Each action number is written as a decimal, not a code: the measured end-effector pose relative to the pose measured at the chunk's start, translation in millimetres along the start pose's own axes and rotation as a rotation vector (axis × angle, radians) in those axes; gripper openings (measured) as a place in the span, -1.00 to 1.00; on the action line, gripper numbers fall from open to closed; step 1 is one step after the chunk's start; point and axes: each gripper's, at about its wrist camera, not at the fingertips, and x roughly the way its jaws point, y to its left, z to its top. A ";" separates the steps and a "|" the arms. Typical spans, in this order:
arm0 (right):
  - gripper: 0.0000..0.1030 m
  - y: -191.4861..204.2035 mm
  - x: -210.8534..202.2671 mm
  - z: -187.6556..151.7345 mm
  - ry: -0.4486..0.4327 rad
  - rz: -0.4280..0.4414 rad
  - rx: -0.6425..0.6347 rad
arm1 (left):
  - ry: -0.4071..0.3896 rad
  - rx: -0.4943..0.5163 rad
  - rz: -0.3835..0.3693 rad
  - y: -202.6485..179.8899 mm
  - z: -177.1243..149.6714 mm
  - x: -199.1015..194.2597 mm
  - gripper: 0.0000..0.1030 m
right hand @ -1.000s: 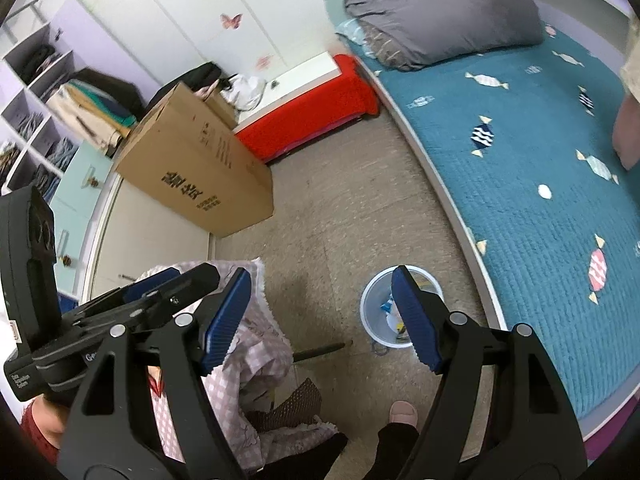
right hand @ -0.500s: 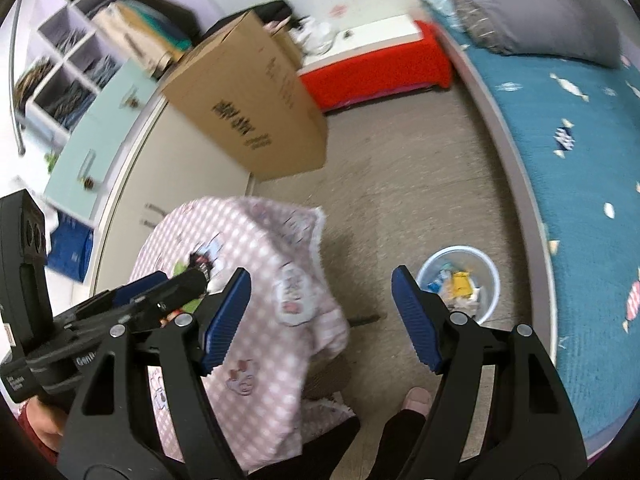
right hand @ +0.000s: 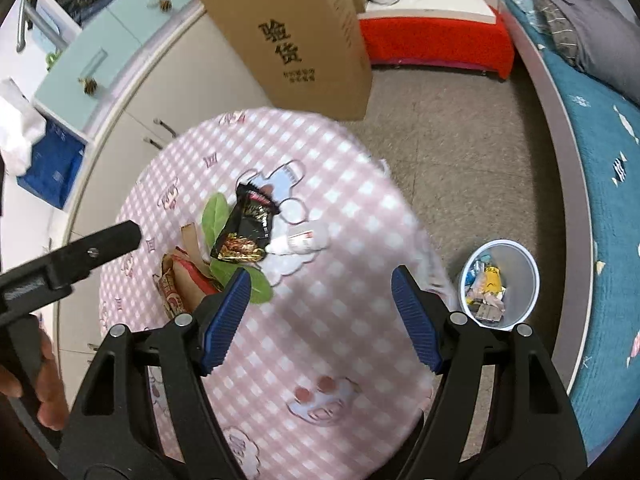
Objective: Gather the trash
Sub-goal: 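Grasp the dark snack packet with the left gripper while the right grasps the white bottle, then carry the snack packet and white bottle over the bin and open the right gripper, then open the left gripper over the bin to drop the dark snack packet, then grasp the red-edged paper bag with the left gripper while the right grasps the green plush toy, then carry the paper bag and plush toy over the bin and open the right gripper, then open the left gripper over the bin to drop the paper bag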
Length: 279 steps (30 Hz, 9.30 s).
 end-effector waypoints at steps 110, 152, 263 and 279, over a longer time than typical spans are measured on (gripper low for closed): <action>0.31 -301.0 -262.1 -55.6 -0.441 -0.186 0.378 | -0.012 0.610 -0.316 -452.9 -30.8 -23.3 -0.40; 0.33 -23.0 -65.9 6.5 -0.112 0.040 0.018 | 0.063 -0.018 0.009 -34.4 7.8 -5.2 0.46; 0.29 -304.9 -229.2 -36.6 -0.389 -0.136 0.394 | 0.083 0.446 -0.285 -404.8 -21.1 16.2 -0.60; 0.31 -315.6 -240.3 -63.5 -0.413 -0.149 0.440 | 0.083 0.363 -0.303 -398.6 -20.8 16.3 0.43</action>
